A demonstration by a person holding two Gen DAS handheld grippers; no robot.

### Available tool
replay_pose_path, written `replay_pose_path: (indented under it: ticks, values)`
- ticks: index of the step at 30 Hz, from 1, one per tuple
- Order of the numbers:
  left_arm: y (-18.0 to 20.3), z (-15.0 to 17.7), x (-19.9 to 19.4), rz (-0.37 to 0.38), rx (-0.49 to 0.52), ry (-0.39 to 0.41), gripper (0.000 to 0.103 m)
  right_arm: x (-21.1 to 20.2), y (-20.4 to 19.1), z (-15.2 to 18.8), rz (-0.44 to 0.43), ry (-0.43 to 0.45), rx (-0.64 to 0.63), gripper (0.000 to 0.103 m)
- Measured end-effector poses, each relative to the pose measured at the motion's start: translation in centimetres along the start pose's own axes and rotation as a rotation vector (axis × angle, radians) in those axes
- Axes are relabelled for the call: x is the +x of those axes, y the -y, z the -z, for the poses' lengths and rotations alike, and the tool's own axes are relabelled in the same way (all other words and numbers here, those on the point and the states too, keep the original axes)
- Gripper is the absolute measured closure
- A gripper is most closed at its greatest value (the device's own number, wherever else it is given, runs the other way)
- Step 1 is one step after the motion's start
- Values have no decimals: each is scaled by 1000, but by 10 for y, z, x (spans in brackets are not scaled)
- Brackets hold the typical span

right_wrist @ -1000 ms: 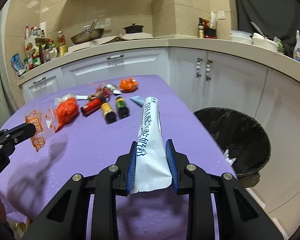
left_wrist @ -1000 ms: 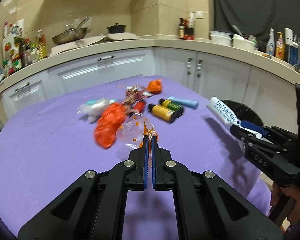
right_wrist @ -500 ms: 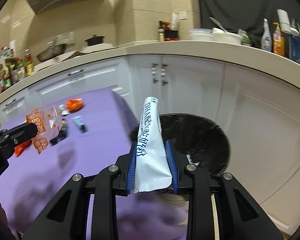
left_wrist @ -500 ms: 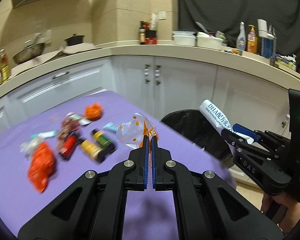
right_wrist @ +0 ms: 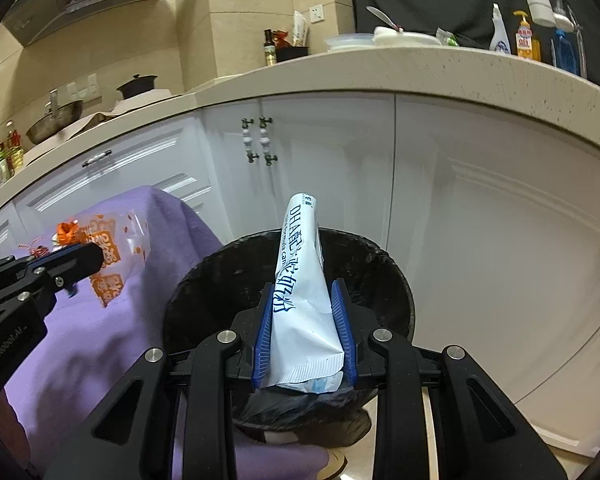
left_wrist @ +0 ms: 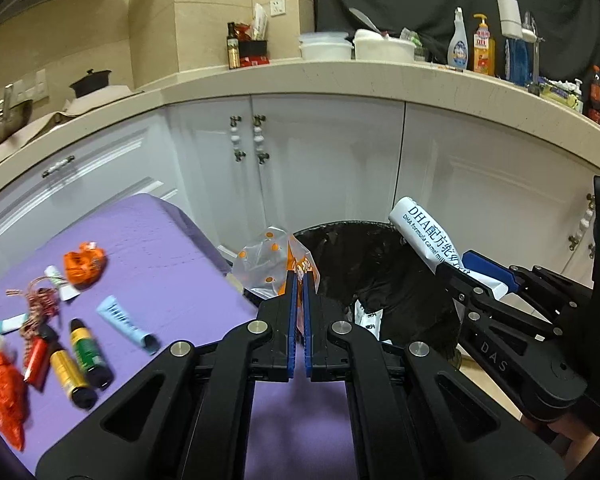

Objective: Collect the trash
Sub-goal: 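Carry both items to the bin and open both grippers to drop them, then grasp the orange plastic bag with the left gripper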

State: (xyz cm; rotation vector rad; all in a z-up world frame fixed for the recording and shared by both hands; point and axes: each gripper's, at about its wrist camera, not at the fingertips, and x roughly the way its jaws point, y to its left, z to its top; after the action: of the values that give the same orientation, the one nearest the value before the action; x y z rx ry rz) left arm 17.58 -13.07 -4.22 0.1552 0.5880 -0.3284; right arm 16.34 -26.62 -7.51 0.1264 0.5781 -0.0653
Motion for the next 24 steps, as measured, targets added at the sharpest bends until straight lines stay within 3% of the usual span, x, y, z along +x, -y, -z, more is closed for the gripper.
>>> replay_pose_path:
  ticks: [3,7,16,24]
  values:
    - [1,-3,15,-1,-11,-22,96,10,6,-1,4,-7,16,69]
    - [-1,-6,20,-4,-35,-22,55,16,10,-1,18,-7,24,56]
    - [-4,-5,6,-22,-36,-3,54,6,11,-5,30,1,37,56]
    - [-30,2,-27,-69,-76,10,51,-11,-7,-11,-4,11,26,55]
